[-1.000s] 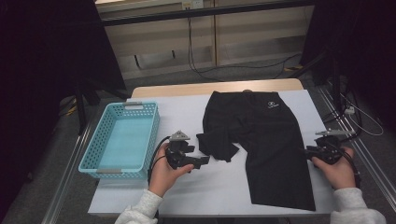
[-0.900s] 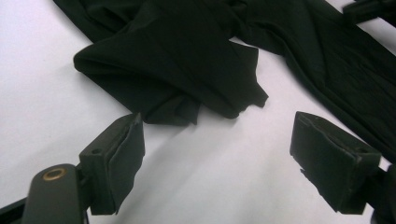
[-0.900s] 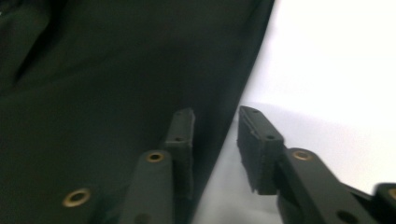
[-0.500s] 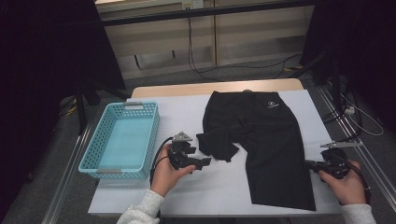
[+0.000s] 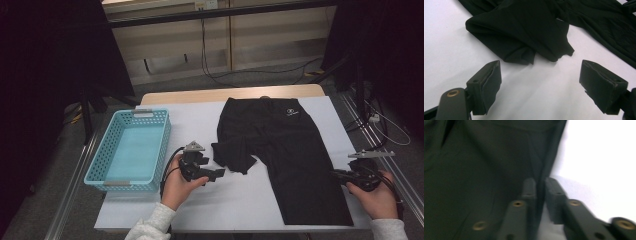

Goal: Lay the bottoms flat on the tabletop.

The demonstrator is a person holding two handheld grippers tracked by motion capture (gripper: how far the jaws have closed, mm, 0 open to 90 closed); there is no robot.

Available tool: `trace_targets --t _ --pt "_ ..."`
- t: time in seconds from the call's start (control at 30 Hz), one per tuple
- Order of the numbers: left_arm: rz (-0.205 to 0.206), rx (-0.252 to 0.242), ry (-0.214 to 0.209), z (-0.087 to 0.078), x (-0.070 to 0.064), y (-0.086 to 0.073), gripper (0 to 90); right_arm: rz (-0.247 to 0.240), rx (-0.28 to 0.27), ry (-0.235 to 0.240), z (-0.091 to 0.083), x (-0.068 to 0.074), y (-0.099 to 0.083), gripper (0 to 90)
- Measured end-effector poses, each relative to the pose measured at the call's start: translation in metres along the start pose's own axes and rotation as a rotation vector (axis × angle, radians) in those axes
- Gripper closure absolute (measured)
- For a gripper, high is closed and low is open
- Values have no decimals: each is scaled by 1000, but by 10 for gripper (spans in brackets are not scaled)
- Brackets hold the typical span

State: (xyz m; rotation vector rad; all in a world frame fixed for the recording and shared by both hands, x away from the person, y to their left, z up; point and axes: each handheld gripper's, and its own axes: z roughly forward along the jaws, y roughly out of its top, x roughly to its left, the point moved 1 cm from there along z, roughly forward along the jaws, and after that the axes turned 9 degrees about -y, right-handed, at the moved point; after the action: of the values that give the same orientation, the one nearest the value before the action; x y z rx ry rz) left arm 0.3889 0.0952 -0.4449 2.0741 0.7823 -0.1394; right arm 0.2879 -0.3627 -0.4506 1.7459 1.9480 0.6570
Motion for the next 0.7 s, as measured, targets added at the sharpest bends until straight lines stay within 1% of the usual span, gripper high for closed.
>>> trace_targets --t 0.13,0.27,0.37,0.4,0.47,0.53,0.57,0.6,0.7 --pt "0 0 2 3 2 -1 181 -26 -39 -16 -1 7 4 630" --pt "6 -7 20 4 4 0 180 -69 -93 4 -1 19 12 515" --pt "4 -2 29 6 7 -1 178 -104 -117 38 0 31 17 432" --pt "4 -2 36 6 8 -2 176 -105 -121 55 0 36 18 410" --pt "5 4 34 5 9 -2 174 -116 -130 90 1 45 21 377" --pt "13 4 47 5 9 -2 172 -138 -147 118 3 54 24 336" --pt "10 -2 53 4 8 -2 170 -144 -156 132 4 59 25 326" --pt "11 1 43 4 8 -2 170 -140 -159 149 5 63 27 316" --pt "10 1 42 2 8 -2 168 -140 -171 170 8 74 30 273"
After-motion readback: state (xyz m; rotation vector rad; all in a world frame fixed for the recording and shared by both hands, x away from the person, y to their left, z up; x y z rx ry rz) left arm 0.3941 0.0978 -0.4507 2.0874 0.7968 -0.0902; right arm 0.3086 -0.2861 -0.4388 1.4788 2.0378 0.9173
